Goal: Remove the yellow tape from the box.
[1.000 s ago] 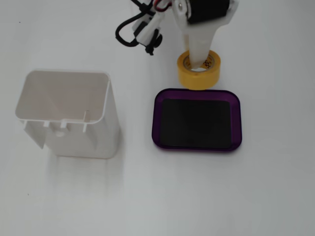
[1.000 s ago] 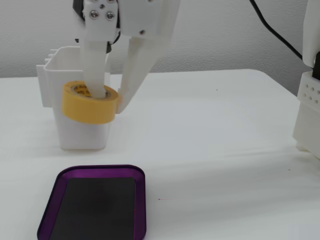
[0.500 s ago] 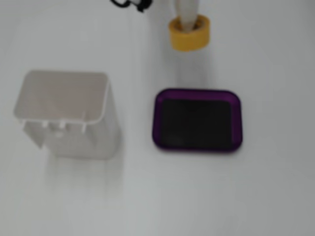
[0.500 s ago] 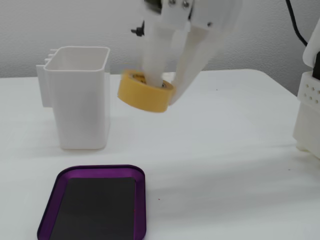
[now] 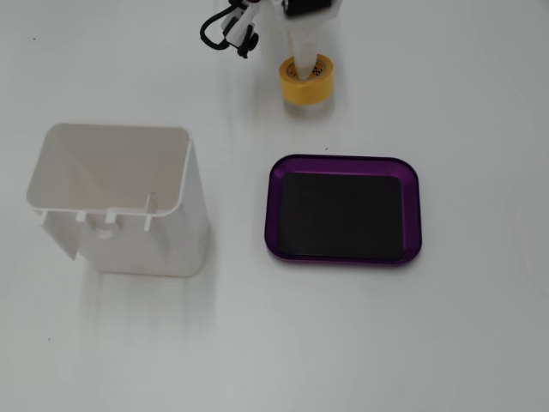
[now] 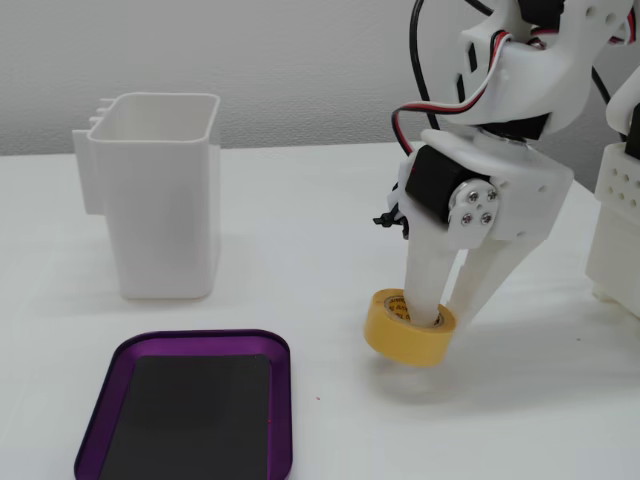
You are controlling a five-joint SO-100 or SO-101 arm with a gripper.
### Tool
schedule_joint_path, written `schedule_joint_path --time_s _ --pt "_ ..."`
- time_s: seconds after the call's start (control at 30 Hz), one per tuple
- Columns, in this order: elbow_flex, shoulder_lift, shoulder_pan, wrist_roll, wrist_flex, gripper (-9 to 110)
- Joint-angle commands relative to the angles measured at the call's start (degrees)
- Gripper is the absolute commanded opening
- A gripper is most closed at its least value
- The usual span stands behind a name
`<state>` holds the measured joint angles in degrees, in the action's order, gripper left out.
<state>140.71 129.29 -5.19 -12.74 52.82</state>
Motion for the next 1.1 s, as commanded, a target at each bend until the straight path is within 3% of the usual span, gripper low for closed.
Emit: schedule_joint_path --time_s 0.0,0.33,0.6,0.8,1.07 --pt "0.3 1.7 -0.1 -0.4 -1.6 0" --pt "0.3 2.4 0.4 -0.3 -0.8 10" --pt "-6.9 5.0 0.4 0.4 5.9 10" --pt "-12.2 17.7 0.4 0.4 13.1 10" --pt "-7.1 45.5 0.4 0.4 19.4 10"
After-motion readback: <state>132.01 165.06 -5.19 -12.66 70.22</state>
